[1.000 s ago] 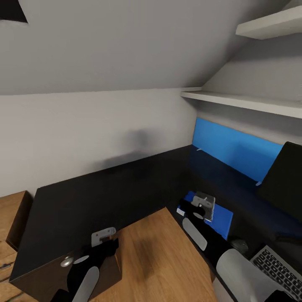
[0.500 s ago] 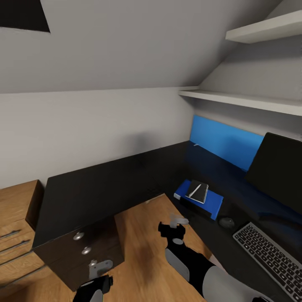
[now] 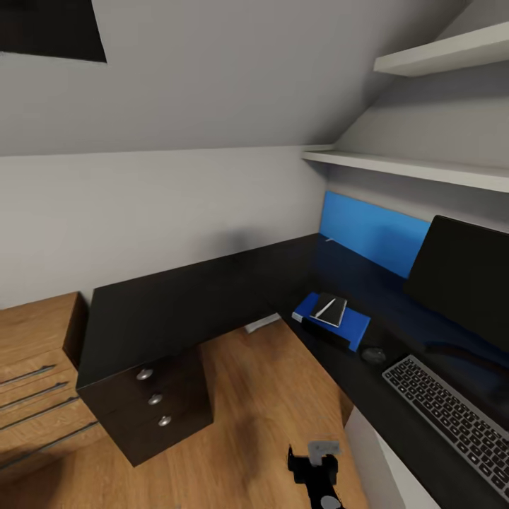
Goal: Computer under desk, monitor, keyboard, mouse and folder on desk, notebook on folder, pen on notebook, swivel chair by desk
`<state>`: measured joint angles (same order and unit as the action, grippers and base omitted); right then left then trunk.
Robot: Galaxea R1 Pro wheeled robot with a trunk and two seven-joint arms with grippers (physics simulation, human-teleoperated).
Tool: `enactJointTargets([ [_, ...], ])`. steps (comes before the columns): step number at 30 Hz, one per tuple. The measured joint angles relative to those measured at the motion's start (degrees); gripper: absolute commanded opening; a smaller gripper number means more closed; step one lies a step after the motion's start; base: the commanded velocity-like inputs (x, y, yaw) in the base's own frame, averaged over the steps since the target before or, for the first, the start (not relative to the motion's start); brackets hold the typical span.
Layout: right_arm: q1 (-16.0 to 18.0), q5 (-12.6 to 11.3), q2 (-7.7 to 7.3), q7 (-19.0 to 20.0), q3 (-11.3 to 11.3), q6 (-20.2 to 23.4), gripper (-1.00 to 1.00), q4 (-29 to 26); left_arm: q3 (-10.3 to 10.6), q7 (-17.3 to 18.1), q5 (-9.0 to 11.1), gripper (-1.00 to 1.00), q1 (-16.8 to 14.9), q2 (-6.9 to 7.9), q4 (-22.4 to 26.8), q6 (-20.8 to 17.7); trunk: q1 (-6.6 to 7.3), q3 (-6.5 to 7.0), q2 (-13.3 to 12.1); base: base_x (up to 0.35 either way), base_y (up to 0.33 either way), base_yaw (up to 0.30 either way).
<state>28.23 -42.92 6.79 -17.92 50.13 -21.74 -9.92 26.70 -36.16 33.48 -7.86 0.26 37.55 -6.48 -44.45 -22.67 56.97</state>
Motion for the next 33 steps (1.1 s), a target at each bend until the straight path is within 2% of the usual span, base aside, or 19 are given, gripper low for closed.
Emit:
enactJointTargets([
  [1,-0.93,-0.03,0.08,0.25,-0.05,-2.27,1.0,1.5,0.22,0.63,0.05,1.0,0.01,0.02,-1.64,1.49,0.0,-0.02,0.0,-0.019,0.0,0.189],
  [5,-2.21,0.01,0.31,0.54,-0.01,-5.07,1.0,3.94,0.35,3.22,-0.1,1.0,0.01,0.1,-5.98,4.25,0.0,-0.06,0.0,-0.011,0.0,0.224],
  [6,-2.53,0.0,0.36,0.64,-0.09,-5.79,1.0,5.02,0.26,5.34,-0.2,1.0,0.02,0.16,-8.27,5.55,0.0,-0.07,0.0,-0.002,0.0,0.253],
  [7,-2.91,-0.03,0.22,0.9,-0.32,-6.72,1.0,6.65,-0.05,10.54,-0.25,1.0,0.02,0.81,-11.77,9.39,0.0,-0.09,0.0,-0.002,0.0,0.238],
  [10,-3.05,0.1,0.06,1.02,-0.2,-7.19,1.0,7.21,-0.28,13.01,-0.09,1.0,0.0,1.22,-13.34,12.81,0.0,-0.16,0.0,-0.001,0.0,0.127],
  [19,-3.11,0.16,0.28,1.5,0.04,-7.53,1.0,7.69,-0.32,14.06,-0.04,1.0,-0.01,1.2,-13.98,14.5,0.0,-0.24,0.0,0.0,0.0,0.03],
  [20,-3.11,0.16,0.29,1.81,0.06,-7.53,1.0,7.71,-0.31,14.08,-0.03,1.0,-0.01,1.19,-13.99,14.53,0.0,-0.25,0.0,0.0,0.0,0.002],
  [21,-3.12,0.18,0.2,4.56,0.07,-7.55,1.0,7.87,-0.3,14.14,0.01,1.0,-0.01,1.18,-14.02,14.62,0.0,-0.25,0.0,0.0,0.0,0.002],
  [22,-3.12,0.16,0.19,4.99,0.03,-7.57,1.0,7.89,-0.3,14.14,0.02,1.0,-0.01,1.18,-14.03,14.63,0.0,-0.25,0.0,0.0,0.0,0.001],
  [28,-3.12,0.07,0.21,6.3,0.02,-7.61,1.0,8.0,-0.18,14.35,-0.13,1.0,-0.01,1.09,-14.03,14.72,0.0,-0.25,0.0,0.0,0.0,0.026],
  [33,-3.11,0.08,0.12,6.3,0.0,-7.63,1.0,8.02,0.01,14.46,-0.27,1.0,0.0,0.96,-14.08,14.75,-0.01,-0.25,0.0,-0.079,0.0,0.198],
])
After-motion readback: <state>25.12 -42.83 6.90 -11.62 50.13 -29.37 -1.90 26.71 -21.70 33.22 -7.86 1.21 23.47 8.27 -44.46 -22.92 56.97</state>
